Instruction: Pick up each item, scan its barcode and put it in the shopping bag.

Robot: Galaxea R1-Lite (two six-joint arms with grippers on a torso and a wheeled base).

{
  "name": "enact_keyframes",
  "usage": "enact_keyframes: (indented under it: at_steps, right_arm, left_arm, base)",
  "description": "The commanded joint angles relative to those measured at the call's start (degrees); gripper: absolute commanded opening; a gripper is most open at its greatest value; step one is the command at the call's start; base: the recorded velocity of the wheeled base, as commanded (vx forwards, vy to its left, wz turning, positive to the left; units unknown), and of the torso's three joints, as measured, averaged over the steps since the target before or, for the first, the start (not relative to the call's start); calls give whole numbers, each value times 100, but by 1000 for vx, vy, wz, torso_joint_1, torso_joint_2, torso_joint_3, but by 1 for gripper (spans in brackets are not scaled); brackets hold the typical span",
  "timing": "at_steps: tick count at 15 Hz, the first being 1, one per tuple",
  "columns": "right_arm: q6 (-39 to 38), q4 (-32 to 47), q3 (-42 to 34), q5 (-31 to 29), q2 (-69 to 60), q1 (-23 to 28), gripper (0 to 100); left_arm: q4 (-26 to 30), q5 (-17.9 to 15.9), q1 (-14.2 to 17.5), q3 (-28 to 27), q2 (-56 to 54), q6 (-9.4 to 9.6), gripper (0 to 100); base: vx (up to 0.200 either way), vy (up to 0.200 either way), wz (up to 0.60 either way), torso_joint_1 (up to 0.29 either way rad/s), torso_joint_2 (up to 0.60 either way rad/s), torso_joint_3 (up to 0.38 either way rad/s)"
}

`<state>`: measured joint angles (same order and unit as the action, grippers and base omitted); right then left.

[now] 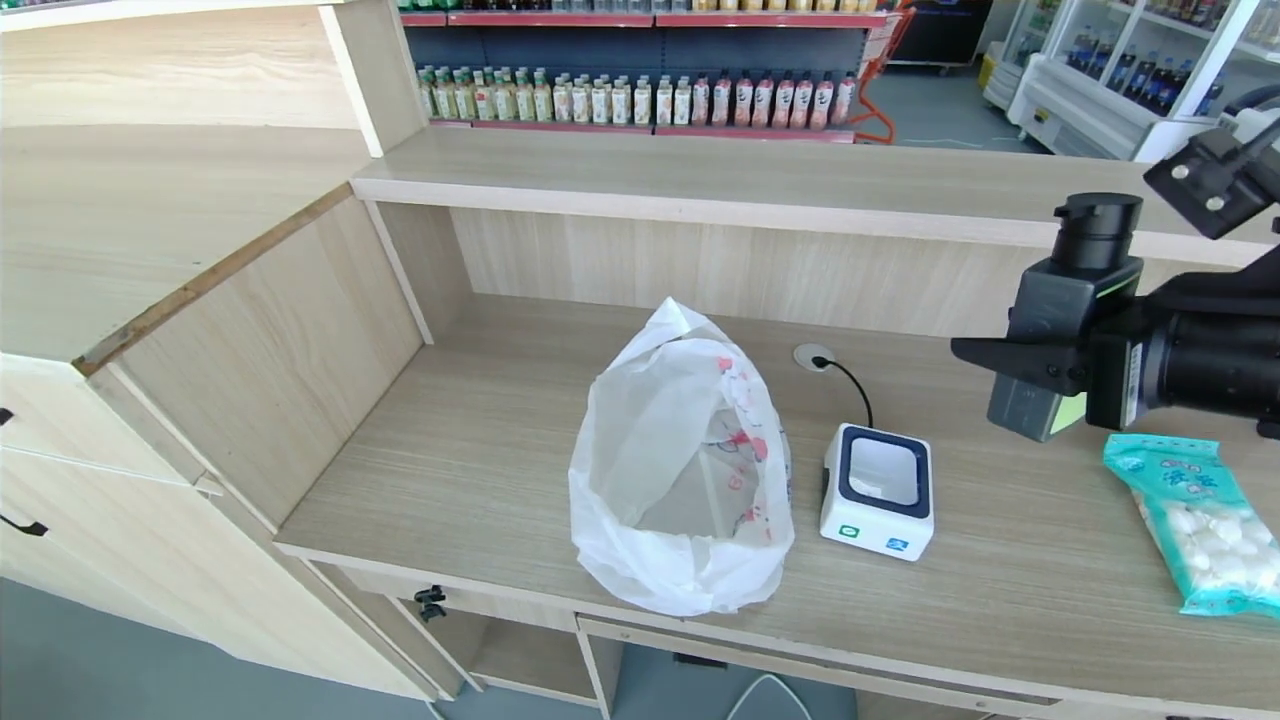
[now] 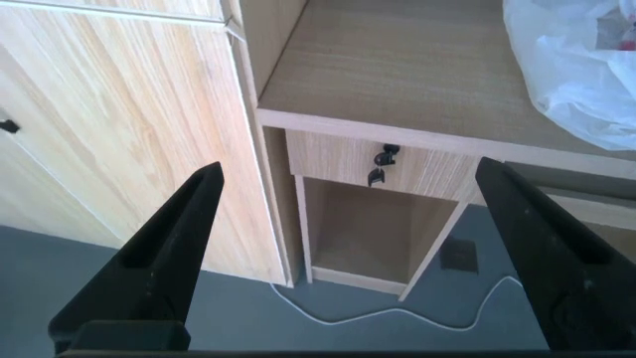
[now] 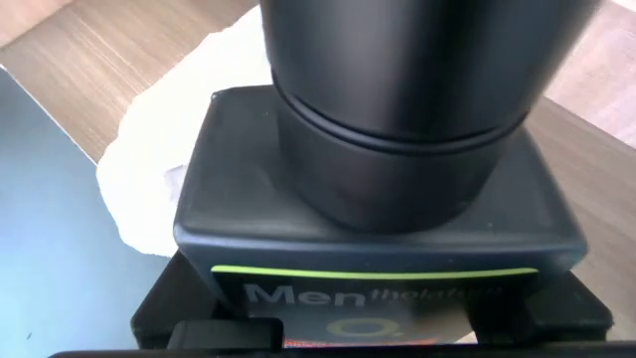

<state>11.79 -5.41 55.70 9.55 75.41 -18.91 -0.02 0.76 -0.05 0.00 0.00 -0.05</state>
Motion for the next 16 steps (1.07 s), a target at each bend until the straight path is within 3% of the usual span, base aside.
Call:
enact_keyframes:
  at_steps: [1,4,6,10,16]
  right_arm:
    - [-1,-74,-6,3,35,-69,0]
    - [-168,-250,-24,12,228,-60,0]
    - [-194,-338,-77,12,589,133,0]
    - [-722,-2210,-490,12,1810,537,0]
    - [-757,-3361,-411,21,2962,836,0]
  left_arm:
    - [2,4,-4,0,0,-4,100]
    - [2,4,-4,0,9,-4,100]
    - [2,4,-4,0,9,-4,100]
    - [2,4,-4,0,9,-4,100]
    - [2,4,-4,0,9,-4,100]
  base:
    - [0,0,600,2,7,2]
    - [0,0,600,4,2,2]
    - [0,0,0,0,0,0]
    - [0,0,0,0,0,0]
    - [0,0,0,0,0,0]
